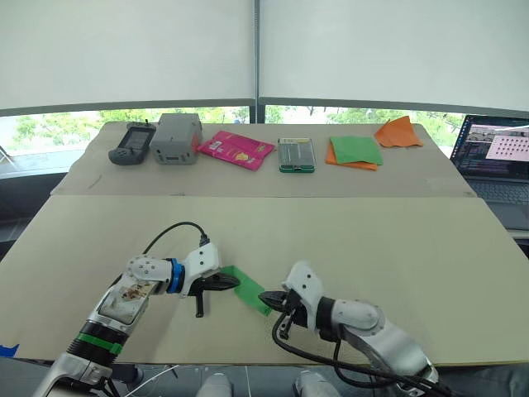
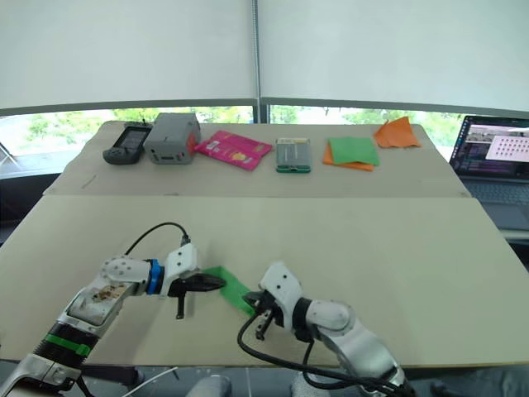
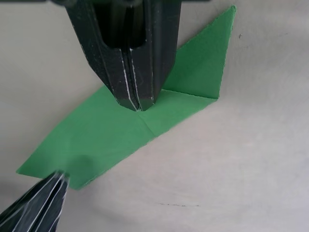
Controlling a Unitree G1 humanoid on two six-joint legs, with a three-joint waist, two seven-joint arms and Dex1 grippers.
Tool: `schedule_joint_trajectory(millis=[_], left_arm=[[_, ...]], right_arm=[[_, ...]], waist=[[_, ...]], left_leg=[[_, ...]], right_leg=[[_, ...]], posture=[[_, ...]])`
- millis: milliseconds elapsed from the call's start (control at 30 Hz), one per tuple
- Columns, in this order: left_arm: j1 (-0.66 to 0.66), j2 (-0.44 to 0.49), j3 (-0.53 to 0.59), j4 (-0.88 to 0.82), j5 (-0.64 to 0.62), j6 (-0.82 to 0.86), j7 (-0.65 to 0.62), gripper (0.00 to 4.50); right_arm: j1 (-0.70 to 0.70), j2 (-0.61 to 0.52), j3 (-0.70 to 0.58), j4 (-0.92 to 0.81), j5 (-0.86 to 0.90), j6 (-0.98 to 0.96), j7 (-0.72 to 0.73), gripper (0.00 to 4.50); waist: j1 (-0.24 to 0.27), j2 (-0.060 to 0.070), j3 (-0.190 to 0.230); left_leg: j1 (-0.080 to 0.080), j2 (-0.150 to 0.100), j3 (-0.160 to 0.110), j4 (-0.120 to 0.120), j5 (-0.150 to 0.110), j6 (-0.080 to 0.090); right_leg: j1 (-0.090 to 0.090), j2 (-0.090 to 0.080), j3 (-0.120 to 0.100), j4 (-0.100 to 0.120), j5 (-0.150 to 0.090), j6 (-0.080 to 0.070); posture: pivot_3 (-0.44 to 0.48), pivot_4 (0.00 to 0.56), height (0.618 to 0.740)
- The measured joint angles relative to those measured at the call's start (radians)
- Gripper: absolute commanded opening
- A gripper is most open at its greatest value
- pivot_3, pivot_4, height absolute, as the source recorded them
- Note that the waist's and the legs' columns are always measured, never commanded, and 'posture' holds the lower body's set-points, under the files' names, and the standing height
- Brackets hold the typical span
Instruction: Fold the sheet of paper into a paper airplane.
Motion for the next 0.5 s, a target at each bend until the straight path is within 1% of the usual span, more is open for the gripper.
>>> schedule_joint_trajectory(millis=[333,400,500], left_arm=[[0.004,0.001,0.002,0.001,-0.001,0.009,0.003,0.0],[0.004,-0.002,0.011,-0.002,-0.018,0.045,0.003,0.0],[0.005,-0.015,0.042,-0.017,-0.093,0.156,-0.001,0.0]], right_arm=[[-0.025,-0.018,0.036,0.042,-0.031,-0.015,0.016,0.02],[-0.03,-0.018,0.04,0.049,-0.031,-0.015,0.016,0.02],[-0.033,-0.017,0.043,0.051,-0.032,-0.016,0.016,0.02]], waist=[[-0.002,-0.001,-0.004],[-0.003,-0.001,-0.004],[-0.005,-0.002,-0.003]], left_leg=[[0.003,0.0,0.0,0.0,0.0,0.0],[0.003,0.0,0.0,0.0,0.0,0.0],[0.003,0.001,0.0,0.0,0.0,-0.001]], right_leg=[[0.001,0.0,0.0,0.0,0.0,0.0],[0.001,0.0,0.0,0.001,0.0,0.0],[0.001,0.001,0.0,0.001,0.0,0.0]], posture=[[0.0,0.15,0.74],[0.0,0.15,0.74],[0.0,0.15,0.74]])
